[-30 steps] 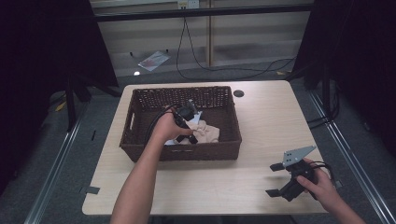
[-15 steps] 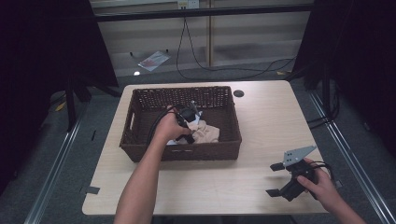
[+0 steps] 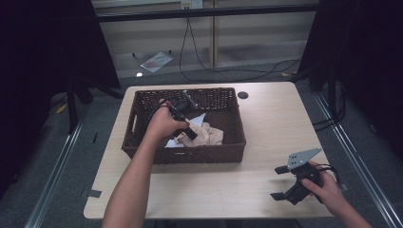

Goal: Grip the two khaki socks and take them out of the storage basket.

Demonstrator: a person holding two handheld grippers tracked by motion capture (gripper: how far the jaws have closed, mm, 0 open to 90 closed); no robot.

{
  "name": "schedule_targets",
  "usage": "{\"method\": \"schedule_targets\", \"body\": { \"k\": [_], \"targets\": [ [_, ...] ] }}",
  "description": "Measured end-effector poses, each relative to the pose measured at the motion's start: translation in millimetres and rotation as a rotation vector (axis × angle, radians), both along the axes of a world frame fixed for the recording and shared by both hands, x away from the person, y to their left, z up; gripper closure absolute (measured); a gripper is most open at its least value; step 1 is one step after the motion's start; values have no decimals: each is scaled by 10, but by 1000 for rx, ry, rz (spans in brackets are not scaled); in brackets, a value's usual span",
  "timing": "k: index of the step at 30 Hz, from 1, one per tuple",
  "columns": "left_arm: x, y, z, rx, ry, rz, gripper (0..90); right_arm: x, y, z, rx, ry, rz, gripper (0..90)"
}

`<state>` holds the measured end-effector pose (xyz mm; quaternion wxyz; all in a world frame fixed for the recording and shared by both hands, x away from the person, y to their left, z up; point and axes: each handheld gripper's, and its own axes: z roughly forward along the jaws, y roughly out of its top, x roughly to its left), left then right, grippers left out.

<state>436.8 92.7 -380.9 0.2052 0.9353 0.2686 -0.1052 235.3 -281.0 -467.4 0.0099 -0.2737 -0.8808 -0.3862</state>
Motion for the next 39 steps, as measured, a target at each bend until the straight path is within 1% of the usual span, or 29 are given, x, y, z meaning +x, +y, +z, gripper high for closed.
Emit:
{"method": "schedule_targets", "body": {
  "k": [3, 5, 7, 9, 11, 12, 13, 15, 17, 18, 20, 21, 22, 26, 27, 31, 33, 34, 35, 36, 37, 38, 39],
  "targets": [
    [-16, 4, 76, 3, 0, -3, 813, 3, -1, -1, 0, -3, 0, 24],
    [-31, -3, 119, -12, 2, -11, 813, 1, 0, -1, -3, -2, 1, 24],
    [-40, 0, 173, -20, -7, -10, 814, 2, 2, -4, -3, -2, 1, 24],
    [-46, 9, 231, -29, 1, -11, 814, 2, 2, -4, -2, -2, 0, 24],
    [-61, 13, 281, -27, -8, -6, 814, 2, 3, -7, 3, 0, 2, 24],
    [-66, 15, 308, -19, -7, -14, 813, 1, 3, -7, 1, 0, 3, 24],
    [-76, 18, 334, -22, -9, -10, 813, 1, 4, -8, 1, -1, 3, 24],
    [-96, 23, 382, -33, -10, -9, 813, 2, 5, -10, 0, -2, 4, 24],
    [-115, 33, 430, -47, -22, -8, 813, 1, 7, -10, -2, -3, 1, 24],
    [-119, 38, 459, -44, -17, -15, 813, 1, 9, -11, -2, -2, 1, 24],
    [-148, 45, 489, -67, -19, -7, 814, 2, 10, -13, -2, -3, 1, 24],
    [-158, 49, 513, -61, -15, -13, 813, 2, 11, -13, -1, -3, 1, 24],
    [-176, 50, 532, -70, -12, -18, 813, 1, 10, -13, -1, -2, 1, 24],
    [-231, 55, 581, -74, -27, -19, 813, 4, 12, -16, -3, -2, 4, 24],
    [-237, 60, 592, -65, -31, -31, 813, 4, 14, -17, -5, -1, 4, 24],
    [-294, 66, 618, -70, -36, -40, 813, 2, 10, -15, -4, -4, 2, 24],
    [-334, 58, 618, -77, -33, -40, 813, 1, 9, -13, -4, -3, 2, 24],
    [-339, 61, 632, -66, -32, -60, 813, 1, 10, -14, -4, -2, 2, 24],
    [-365, 54, 633, -71, -26, -47, 813, 0, 12, -15, -4, -1, 3, 24],
    [-375, 55, 634, -73, -26, -56, 813, 0, 12, -15, -3, -1, 3, 24],
    [-399, 51, 636, -77, -22, -44, 813, 1, 11, -15, -4, -1, 3, 24],
    [-411, 52, 635, -84, -26, -48, 813, 2, 11, -15, -4, -3, 3, 24],
    [-428, 51, 641, -85, -19, -49, 812, 3, 10, -14, -3, -3, 2, 24]
  ]
}}
